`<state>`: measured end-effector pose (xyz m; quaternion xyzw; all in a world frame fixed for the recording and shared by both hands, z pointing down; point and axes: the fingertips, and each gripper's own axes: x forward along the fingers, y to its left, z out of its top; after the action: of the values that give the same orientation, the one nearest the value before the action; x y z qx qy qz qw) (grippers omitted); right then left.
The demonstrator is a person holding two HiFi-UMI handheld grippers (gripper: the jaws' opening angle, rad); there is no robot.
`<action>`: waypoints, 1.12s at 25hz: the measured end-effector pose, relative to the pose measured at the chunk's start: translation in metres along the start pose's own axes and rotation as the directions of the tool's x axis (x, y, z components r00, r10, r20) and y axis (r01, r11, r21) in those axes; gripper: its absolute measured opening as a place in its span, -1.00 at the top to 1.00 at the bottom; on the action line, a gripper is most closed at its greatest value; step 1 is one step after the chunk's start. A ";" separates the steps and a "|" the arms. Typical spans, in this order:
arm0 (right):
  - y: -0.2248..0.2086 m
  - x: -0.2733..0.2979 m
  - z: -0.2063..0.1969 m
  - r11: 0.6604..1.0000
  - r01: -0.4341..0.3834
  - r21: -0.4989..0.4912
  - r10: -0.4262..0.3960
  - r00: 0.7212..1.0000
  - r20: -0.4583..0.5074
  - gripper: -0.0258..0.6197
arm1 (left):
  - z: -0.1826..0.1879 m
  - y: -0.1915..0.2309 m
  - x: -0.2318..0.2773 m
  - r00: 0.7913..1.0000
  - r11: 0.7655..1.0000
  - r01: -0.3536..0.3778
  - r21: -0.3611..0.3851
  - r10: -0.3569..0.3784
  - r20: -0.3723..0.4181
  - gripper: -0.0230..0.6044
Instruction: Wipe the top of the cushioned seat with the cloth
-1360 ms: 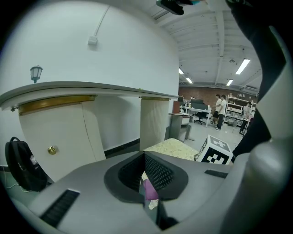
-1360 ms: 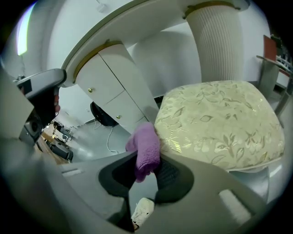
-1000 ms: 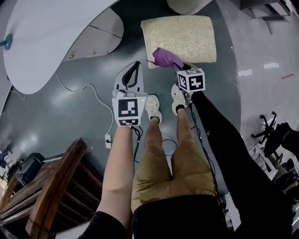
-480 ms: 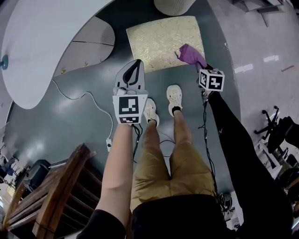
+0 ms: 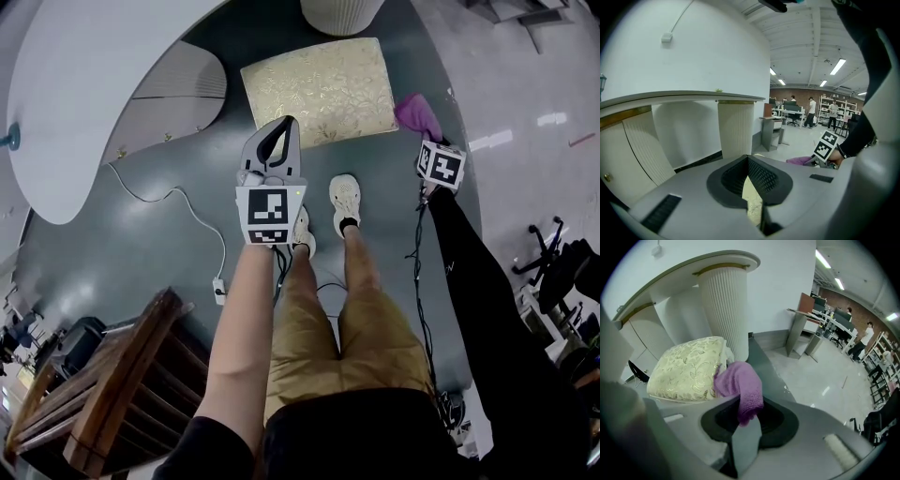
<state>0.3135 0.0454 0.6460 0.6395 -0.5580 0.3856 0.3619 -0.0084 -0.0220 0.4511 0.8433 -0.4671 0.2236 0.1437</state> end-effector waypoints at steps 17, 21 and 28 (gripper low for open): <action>0.067 -0.150 0.130 0.915 -0.348 -0.206 0.398 0.864 0.308 0.68 | 0.114 -0.024 -0.035 0.996 0.999 -0.047 0.024 0.045 0.071 0.92; 0.083 -0.222 0.183 0.900 -0.352 -0.258 0.432 0.802 0.412 0.68 | 0.174 -0.018 -0.066 0.985 0.996 -0.091 0.021 0.087 0.146 0.92; 0.099 -0.330 0.260 0.888 -0.334 -0.317 0.460 0.673 0.579 0.68 | 0.266 -0.007 -0.119 0.944 0.986 -0.161 0.044 0.140 0.297 0.92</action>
<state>0.2118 -0.0552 0.2387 0.5581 -0.8061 0.1603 0.1144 0.0068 -0.0524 0.1618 0.8334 -0.5384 0.1221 0.0266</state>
